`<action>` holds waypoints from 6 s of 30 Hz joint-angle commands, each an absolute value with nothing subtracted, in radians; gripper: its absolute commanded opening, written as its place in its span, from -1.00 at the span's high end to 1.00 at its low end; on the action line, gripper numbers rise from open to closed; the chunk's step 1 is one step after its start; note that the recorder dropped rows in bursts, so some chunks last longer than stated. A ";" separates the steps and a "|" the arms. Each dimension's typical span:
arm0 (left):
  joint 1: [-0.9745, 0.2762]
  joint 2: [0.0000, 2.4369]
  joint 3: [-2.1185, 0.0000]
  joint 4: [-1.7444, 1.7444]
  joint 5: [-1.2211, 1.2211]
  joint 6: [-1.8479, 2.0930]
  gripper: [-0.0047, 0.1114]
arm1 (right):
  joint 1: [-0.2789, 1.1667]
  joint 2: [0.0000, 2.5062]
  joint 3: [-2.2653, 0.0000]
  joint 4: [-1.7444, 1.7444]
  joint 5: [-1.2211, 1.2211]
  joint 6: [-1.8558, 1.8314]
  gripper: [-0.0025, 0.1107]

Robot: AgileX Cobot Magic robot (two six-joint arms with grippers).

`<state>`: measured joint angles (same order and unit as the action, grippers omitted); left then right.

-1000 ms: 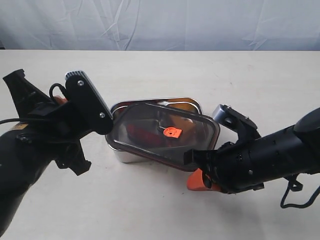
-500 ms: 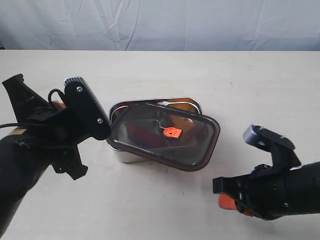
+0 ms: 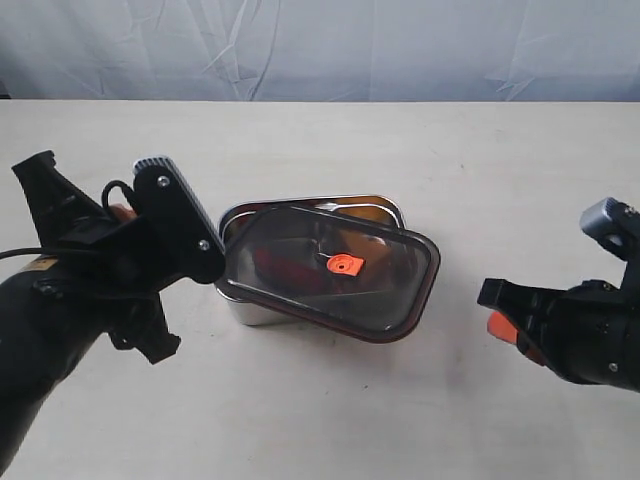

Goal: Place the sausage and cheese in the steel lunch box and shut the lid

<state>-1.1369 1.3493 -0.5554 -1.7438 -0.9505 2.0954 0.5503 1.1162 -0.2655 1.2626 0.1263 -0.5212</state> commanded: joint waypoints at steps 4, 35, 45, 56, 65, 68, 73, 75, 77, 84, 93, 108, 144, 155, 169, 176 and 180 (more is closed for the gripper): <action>-1.138 1.342 -0.551 -1.744 -0.937 2.100 0.61 | 0.370 1.111 -0.469 1.023 0.479 -0.582 0.97; -1.138 1.340 -0.538 -1.744 -0.873 2.078 0.61 | -0.311 1.563 -0.519 1.455 1.221 -1.031 0.97; -1.138 1.340 -0.538 -1.744 -0.821 2.064 0.61 | -0.163 1.563 -0.346 1.630 1.001 -1.171 0.97; -1.138 1.340 -0.538 -1.744 -0.808 2.060 0.61 | -0.006 1.563 -0.346 1.734 0.919 -1.142 0.06; -1.138 1.340 -0.538 -1.744 -0.810 2.060 0.61 | 0.092 1.563 -0.375 1.744 0.863 -1.125 0.38; -1.138 1.340 -0.538 -1.744 -0.810 2.060 0.61 | 0.095 1.567 -0.393 1.744 0.861 -1.102 0.38; -1.138 1.340 -0.538 -1.744 -0.810 2.060 0.61 | 0.095 1.680 -0.397 1.744 0.925 -1.099 0.38; -1.138 1.340 -0.538 -1.744 -0.810 2.060 0.61 | 0.095 1.710 -0.411 1.744 0.968 -1.099 0.38; -1.138 1.340 -0.538 -1.744 -0.810 2.060 0.61 | 0.095 1.720 -0.432 1.744 1.001 -1.099 0.38; -1.138 1.340 -0.538 -1.744 -0.810 2.060 0.61 | 0.167 1.720 -0.477 1.744 0.936 -1.099 0.38; -1.138 1.340 -0.538 -1.744 -0.810 2.060 0.61 | 0.241 1.720 -0.543 1.744 0.847 -1.062 0.51; -1.138 1.340 -0.538 -1.744 -0.833 2.060 0.61 | 0.240 1.710 -0.543 1.744 0.845 -1.158 0.97; -1.138 1.340 -0.538 -1.744 -0.869 2.060 0.61 | 0.229 1.846 -0.887 1.354 0.692 -0.976 0.97; -1.138 1.340 -0.538 -1.744 -0.869 2.060 0.61 | 0.240 1.875 -0.980 1.258 0.781 -0.976 0.97; -1.138 1.340 -0.538 -1.744 -0.869 2.062 0.61 | 0.240 1.901 -1.000 1.159 0.730 -0.707 0.97; -1.138 1.340 -0.538 -1.744 -0.869 2.062 0.61 | 0.240 1.928 -1.033 1.103 0.798 -0.705 0.97; -1.138 1.340 -0.538 -1.744 -0.869 2.062 0.61 | 0.240 1.948 -1.060 1.083 0.879 -0.705 0.97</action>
<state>-1.1369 1.3493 -0.5406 -1.7438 -0.8689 2.0696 0.2428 1.9343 -1.0469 1.1394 0.8443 -0.6995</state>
